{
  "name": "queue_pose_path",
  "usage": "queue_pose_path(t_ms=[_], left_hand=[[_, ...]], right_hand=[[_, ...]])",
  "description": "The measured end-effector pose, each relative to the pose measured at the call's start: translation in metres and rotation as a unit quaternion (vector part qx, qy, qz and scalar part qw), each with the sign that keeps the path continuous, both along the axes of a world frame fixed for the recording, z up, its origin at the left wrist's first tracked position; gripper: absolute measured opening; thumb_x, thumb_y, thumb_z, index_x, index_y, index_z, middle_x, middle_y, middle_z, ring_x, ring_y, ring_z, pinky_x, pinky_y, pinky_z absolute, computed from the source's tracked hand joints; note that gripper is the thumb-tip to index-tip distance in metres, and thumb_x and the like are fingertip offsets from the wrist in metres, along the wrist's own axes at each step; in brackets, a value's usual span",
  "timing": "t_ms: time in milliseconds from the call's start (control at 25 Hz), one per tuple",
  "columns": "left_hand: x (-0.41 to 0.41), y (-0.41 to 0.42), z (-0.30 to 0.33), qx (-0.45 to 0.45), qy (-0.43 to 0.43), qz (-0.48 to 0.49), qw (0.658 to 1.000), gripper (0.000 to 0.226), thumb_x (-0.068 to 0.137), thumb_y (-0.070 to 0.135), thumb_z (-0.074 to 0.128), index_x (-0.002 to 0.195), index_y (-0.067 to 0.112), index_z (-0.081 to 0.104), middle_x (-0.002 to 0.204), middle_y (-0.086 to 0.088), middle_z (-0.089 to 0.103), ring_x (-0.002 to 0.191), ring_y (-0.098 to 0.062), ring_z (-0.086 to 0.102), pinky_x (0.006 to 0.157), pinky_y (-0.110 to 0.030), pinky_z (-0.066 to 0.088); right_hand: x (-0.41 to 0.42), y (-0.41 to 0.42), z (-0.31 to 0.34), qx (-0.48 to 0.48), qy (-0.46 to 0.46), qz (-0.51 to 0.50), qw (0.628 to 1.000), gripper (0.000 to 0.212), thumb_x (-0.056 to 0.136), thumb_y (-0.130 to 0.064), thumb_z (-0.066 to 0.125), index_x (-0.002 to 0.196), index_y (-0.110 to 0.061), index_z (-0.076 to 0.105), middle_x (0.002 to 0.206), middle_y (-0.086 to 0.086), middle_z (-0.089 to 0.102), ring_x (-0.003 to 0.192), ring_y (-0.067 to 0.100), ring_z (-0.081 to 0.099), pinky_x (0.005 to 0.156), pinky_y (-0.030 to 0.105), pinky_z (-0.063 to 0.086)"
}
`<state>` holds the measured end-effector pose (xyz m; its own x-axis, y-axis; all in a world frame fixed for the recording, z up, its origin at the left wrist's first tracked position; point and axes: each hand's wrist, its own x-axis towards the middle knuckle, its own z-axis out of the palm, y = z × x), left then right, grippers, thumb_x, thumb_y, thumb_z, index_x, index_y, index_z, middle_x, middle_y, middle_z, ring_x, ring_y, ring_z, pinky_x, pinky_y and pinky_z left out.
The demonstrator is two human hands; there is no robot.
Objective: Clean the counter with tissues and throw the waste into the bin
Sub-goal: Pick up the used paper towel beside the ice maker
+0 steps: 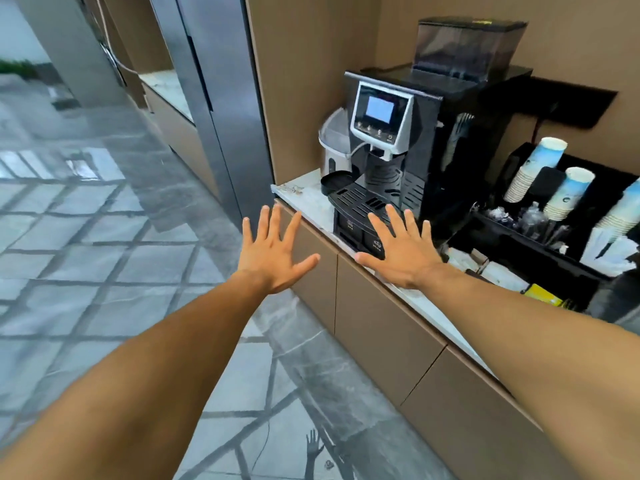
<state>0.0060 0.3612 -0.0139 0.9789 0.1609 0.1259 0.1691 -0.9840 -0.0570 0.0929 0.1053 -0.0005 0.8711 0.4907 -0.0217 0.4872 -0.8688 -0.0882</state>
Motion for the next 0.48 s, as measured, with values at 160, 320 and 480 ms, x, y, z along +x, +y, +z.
queue_pose_path(t_ms=[160, 320, 480], left_hand=[[0.007, 0.044, -0.004, -0.003, -0.008, 0.037, 0.999, 0.096, 0.081, 0.087, 0.008, 0.158, 0.031, -0.008, 0.167, -0.013, -0.013, 0.152, -0.032, -0.019, 0.120, -0.062, -0.008], [0.023, 0.084, -0.017, -0.006, -0.001, 0.056, 0.998, 0.097, 0.080, 0.088, 0.009, 0.157, 0.032, -0.008, 0.166, -0.013, -0.013, 0.152, -0.033, -0.019, 0.120, -0.064, -0.005], [0.059, 0.126, -0.032, 0.002, 0.011, 0.065, 0.998, 0.095, 0.082, 0.087, 0.011, 0.157, 0.032, -0.010, 0.166, -0.013, -0.014, 0.152, -0.033, -0.020, 0.120, -0.064, -0.004]], right_hand=[[0.017, 0.063, -0.003, -0.002, -0.006, 0.045, 0.999, 0.092, 0.083, -0.084, 0.025, 0.155, -0.037, -0.008, 0.164, 0.001, -0.018, 0.150, 0.034, -0.015, 0.120, 0.059, -0.005], [0.037, 0.120, -0.018, -0.003, -0.010, 0.089, 0.996, 0.091, 0.084, -0.081, 0.026, 0.156, -0.035, -0.005, 0.165, 0.004, -0.015, 0.150, 0.035, -0.013, 0.121, 0.057, -0.003], [0.072, 0.177, -0.037, 0.010, -0.006, 0.108, 0.994, 0.089, 0.086, -0.079, 0.029, 0.156, -0.035, -0.006, 0.165, 0.003, -0.017, 0.150, 0.034, -0.016, 0.121, 0.055, -0.005]])
